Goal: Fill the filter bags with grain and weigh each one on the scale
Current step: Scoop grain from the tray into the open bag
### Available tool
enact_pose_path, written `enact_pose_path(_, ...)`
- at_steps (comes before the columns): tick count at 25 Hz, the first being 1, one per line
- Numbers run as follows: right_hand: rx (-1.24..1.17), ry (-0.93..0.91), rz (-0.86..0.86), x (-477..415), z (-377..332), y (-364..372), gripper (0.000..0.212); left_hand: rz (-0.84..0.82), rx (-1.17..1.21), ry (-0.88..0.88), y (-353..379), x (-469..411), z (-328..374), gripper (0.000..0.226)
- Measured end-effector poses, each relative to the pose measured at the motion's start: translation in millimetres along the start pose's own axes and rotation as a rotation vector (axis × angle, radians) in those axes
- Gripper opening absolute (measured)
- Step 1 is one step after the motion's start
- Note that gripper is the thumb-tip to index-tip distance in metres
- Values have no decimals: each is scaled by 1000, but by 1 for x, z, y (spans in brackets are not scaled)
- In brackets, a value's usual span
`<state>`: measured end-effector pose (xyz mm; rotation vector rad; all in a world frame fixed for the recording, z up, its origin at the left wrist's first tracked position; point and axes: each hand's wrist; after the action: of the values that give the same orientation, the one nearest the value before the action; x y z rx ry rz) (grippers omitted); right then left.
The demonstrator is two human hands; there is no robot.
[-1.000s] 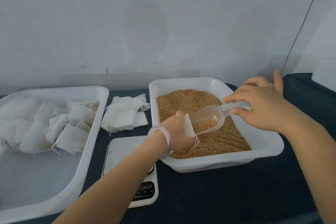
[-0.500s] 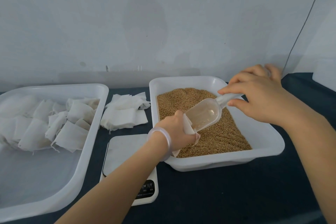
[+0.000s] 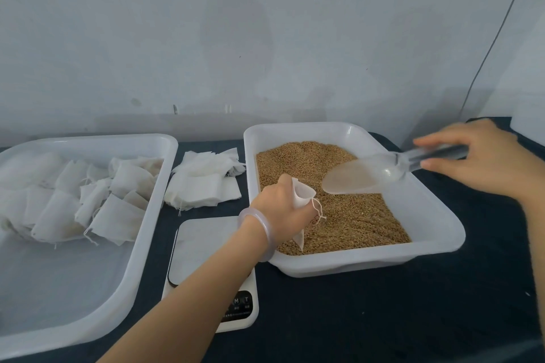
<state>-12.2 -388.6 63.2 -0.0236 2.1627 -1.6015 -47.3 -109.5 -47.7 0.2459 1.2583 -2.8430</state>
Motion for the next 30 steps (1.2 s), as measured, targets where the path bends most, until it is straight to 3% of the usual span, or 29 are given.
enact_pose_path(3,329,79,-89,3,10,32,27,65,98,54,1,0,-4,38)
enact_pose_path(5,359,1,-130,4,1,60,30,96,107,66,1,-1,-6,32)
enact_pose_path(8,270,-96,-175,5,-15,93,33,103,87,60,2,-1,-6,32)
enact_pose_path(12,168,-34,-165,11,-12,109,32,53,49,39,2,0,-4,42)
enact_pose_path(16,-65,101,-139,17,4,101,27,61,100,45,1,1,-5,34)
enact_pose_path(19,-311,118,-104,19,9,84,27,66,87,61,1,0,-6,36)
enact_pose_path(22,-398,111,-43,16,7,58,28,59,27,63,3,-2,-7,34)
enact_pose_path(30,-6,-156,73,4,-29,9,30,-65,-119,-45,2,-2,-1,34)
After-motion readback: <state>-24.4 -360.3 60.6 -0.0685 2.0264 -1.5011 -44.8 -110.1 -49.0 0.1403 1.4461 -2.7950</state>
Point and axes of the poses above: each hand's wrist, its own x-axis away from the middle knuckle, its own y-axis out of the palm, z = x × y, and after that the axes turned 1 degree about x, right-handed
